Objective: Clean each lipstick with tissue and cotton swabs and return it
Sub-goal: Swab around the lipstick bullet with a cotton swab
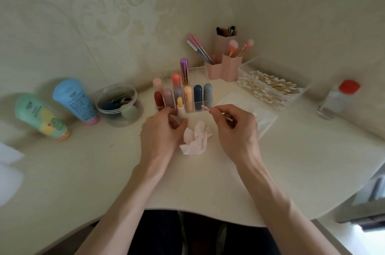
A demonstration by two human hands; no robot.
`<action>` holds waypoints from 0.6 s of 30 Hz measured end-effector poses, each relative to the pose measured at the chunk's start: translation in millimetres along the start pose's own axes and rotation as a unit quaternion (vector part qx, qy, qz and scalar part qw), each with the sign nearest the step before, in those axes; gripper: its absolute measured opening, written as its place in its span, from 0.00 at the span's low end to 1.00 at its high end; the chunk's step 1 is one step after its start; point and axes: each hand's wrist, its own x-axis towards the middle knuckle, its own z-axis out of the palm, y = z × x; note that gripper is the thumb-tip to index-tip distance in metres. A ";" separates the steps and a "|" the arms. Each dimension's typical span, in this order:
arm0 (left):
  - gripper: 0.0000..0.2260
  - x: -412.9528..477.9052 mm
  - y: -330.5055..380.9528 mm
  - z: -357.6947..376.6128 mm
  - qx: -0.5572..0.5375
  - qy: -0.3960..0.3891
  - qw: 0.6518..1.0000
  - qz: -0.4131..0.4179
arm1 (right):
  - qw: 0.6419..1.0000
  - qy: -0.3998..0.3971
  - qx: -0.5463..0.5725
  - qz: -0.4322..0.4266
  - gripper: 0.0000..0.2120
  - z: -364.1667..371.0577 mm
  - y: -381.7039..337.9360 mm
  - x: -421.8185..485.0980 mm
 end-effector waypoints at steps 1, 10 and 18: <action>0.07 -0.3 0.5 -0.5 0.002 -0.003 1.000 -0.001 | 1.000 -0.001 0.000 0.000 0.06 -0.3 0.0 -0.2; 0.11 -13.8 -3.5 -21.0 -0.030 0.005 0.999 -0.013 | 1.000 -0.006 0.007 -0.002 0.06 -0.2 -1.6 -0.9; 0.15 -25.3 -47.6 -61.2 0.102 0.065 0.991 0.064 | 0.997 -0.076 -0.015 0.002 0.06 7.1 0.4 -4.8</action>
